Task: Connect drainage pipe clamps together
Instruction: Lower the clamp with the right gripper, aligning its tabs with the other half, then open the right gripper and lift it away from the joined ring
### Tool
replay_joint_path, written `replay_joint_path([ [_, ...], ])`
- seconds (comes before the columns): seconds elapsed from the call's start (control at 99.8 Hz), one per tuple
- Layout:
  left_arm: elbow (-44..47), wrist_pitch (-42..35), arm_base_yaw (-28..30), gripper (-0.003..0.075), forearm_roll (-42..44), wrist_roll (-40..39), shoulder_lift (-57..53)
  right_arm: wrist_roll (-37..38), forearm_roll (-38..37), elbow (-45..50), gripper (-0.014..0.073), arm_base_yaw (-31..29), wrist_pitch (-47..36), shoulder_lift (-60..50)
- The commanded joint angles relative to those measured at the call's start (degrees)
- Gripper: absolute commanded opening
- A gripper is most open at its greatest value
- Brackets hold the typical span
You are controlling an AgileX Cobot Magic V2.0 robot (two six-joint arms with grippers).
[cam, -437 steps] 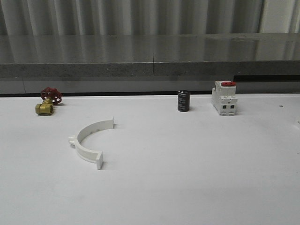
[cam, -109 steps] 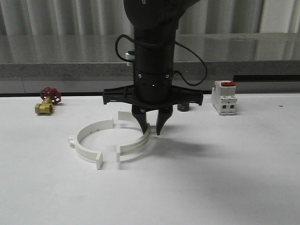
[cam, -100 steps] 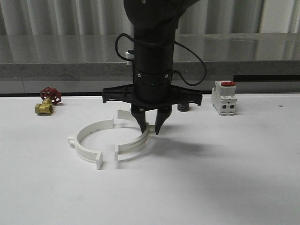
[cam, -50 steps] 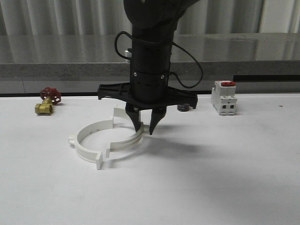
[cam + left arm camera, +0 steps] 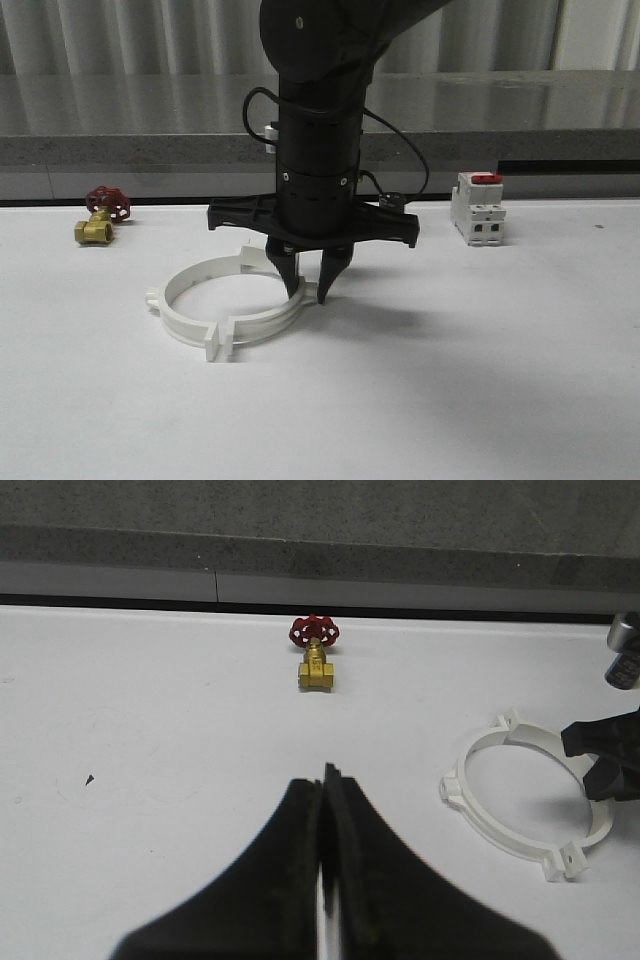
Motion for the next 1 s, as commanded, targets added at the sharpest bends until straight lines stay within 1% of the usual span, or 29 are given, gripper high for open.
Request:
replay_joint_path([
  [0.0, -1.5, -4.7, 0.0, -0.0021, -0.6, 0.0, 0.1, 0.1, 0.3, -1.8, 0.0062, 0.1, -1.3, -3.2],
  [0.471, -1.5, -4.7, 0.0, -0.0021, -0.6, 0.0, 0.1, 0.1, 1.4, -1.8, 0.0066, 0.1, -1.6, -3.2],
  [0.521, -1.5, -4.7, 0.0, -0.0021, -0.6, 0.0, 0.1, 0.1, 1.4, -1.8, 0.0092, 0.1, -1.6, -3.2],
  [0.571, -1.5, -4.7, 0.0, -0.0021, -0.6, 0.0, 0.1, 0.1, 1.4, -1.8, 0.0139, 0.1, -1.7, -3.2],
  [0.721, -1.5, -4.7, 0.0, -0.0021, -0.6, 0.0, 0.1, 0.1, 1.4, -1.8, 0.0339, 0.1, -2.4, -3.2],
  [0.792, -1.5, -4.7, 0.0, -0.0021, -0.6, 0.0, 0.1, 0.1, 1.4, -1.8, 0.0405, 0.1, -2.8, -3.2],
  [0.852, -1.5, -4.7, 0.0, -0.0021, -0.6, 0.0, 0.1, 0.1, 1.4, -1.8, 0.0426, 0.1, -3.1, -3.2],
  [0.992, -1.5, -4.7, 0.0, -0.0021, -0.6, 0.0, 0.1, 0.1, 1.4, -1.8, 0.0426, 0.1, -3.6, -3.2],
])
